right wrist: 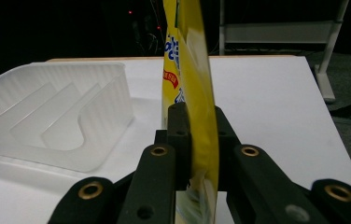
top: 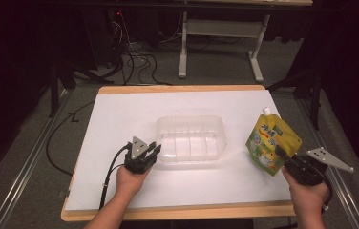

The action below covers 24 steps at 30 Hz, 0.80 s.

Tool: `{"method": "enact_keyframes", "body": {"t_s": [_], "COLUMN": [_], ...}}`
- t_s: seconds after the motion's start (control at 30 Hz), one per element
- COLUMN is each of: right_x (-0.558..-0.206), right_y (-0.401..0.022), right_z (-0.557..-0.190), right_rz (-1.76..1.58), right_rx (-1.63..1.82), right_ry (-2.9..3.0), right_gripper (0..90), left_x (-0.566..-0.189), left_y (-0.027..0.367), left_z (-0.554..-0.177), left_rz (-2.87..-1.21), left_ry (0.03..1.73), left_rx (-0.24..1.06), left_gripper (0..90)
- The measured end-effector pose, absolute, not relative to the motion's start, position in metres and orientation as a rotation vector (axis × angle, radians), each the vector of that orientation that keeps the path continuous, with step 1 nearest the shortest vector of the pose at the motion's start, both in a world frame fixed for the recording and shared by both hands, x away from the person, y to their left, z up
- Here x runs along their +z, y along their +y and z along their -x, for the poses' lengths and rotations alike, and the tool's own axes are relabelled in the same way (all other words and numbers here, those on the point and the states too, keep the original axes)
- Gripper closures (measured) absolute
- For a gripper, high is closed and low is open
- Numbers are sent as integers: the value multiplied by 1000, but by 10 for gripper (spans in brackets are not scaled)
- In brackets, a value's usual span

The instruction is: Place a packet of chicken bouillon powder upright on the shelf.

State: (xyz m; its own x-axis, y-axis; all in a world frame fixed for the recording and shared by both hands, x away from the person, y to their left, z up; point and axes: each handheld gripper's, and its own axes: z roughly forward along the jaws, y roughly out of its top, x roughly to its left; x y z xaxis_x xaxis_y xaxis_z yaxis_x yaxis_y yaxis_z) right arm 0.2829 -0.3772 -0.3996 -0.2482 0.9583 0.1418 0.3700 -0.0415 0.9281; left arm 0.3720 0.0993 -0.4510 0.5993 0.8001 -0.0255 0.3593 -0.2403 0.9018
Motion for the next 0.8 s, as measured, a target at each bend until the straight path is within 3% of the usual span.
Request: {"method": "enact_keyframes", "body": {"t_s": [0.5,0.7,0.8], "right_x": [-397,-384,-376], "right_y": [-375,-368,-365], "right_z": [-280,-278,-279], "right_rz": [-1405,-1377,-1357], "right_rx": [1296,1347,1374], "right_ry": [1631,1606,1597], "right_gripper": [844,845,846], "left_x": [-446,-445,-447], "left_y": [87,91,92], "left_z": [-343,-341,-340], "left_rz": [-1903,-1879,-1884], "left_ry": [846,852,839], "left_rx": [548,533,532], "left_gripper": [710,561,534]}}
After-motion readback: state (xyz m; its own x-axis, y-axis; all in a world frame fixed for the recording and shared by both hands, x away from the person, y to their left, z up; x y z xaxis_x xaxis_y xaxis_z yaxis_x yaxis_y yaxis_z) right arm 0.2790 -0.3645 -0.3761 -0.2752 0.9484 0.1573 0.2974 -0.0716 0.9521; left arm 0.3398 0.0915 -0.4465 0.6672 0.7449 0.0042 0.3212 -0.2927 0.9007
